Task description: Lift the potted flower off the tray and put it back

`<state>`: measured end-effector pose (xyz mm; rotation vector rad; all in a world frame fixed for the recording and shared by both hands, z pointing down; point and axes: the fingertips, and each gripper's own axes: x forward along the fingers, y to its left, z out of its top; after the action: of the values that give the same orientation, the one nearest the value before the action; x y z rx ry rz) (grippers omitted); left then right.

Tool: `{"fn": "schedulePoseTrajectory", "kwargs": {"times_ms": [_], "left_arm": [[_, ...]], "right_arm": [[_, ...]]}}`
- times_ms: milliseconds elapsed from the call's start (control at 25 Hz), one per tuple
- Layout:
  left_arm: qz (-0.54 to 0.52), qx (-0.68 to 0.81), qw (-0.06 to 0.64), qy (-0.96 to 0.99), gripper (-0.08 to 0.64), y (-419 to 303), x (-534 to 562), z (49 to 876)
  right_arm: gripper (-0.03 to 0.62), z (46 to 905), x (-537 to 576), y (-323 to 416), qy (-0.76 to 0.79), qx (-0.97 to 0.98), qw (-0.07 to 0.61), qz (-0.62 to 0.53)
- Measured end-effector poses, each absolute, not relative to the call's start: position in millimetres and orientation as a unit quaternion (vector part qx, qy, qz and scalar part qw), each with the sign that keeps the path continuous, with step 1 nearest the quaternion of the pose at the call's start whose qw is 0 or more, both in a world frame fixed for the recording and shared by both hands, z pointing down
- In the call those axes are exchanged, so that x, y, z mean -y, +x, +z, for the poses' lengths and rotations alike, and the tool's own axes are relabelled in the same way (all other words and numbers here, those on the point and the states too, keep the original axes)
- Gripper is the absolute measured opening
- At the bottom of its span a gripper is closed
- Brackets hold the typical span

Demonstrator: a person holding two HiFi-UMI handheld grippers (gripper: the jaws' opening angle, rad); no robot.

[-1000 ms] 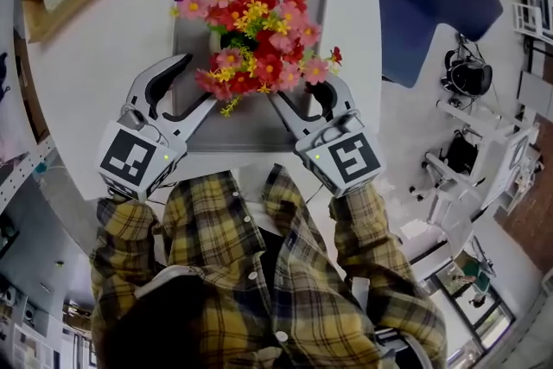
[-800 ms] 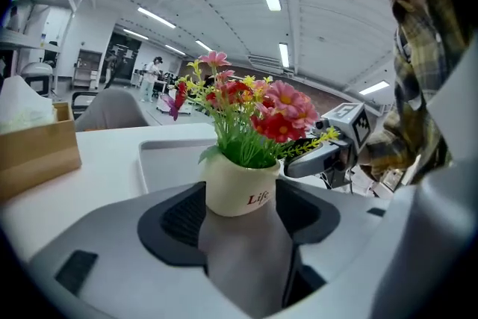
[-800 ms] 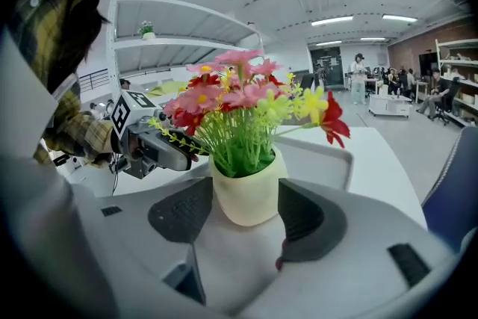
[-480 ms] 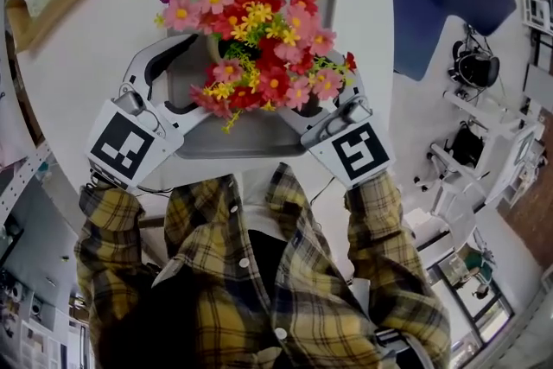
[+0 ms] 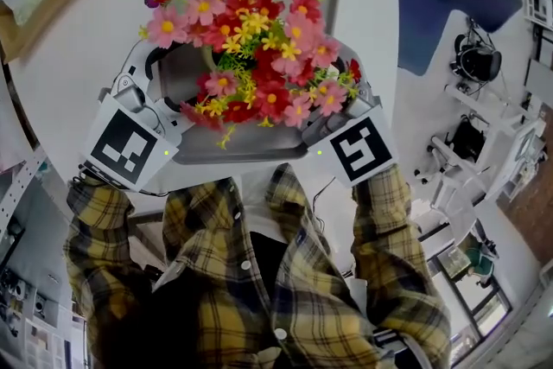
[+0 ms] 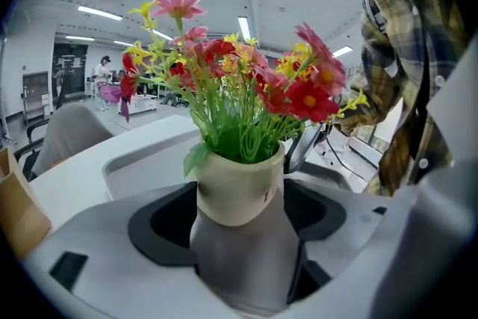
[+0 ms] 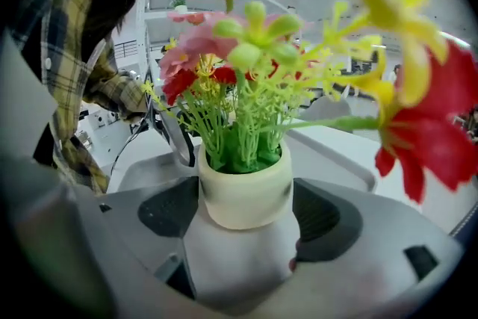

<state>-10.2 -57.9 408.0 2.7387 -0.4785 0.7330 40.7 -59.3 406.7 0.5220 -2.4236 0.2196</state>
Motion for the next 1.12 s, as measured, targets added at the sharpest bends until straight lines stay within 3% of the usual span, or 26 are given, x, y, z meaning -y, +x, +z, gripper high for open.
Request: {"fn": "schedulePoseTrajectory", "kwargs": {"times_ms": [1120], "left_arm": [[0.251, 0.189, 0.124, 0.941, 0.342, -11.3, 68.4, 405.0]], "right_arm": [[0.368, 407.7, 65.4, 37.4, 0.183, 0.923, 0.334, 0.054]]}}
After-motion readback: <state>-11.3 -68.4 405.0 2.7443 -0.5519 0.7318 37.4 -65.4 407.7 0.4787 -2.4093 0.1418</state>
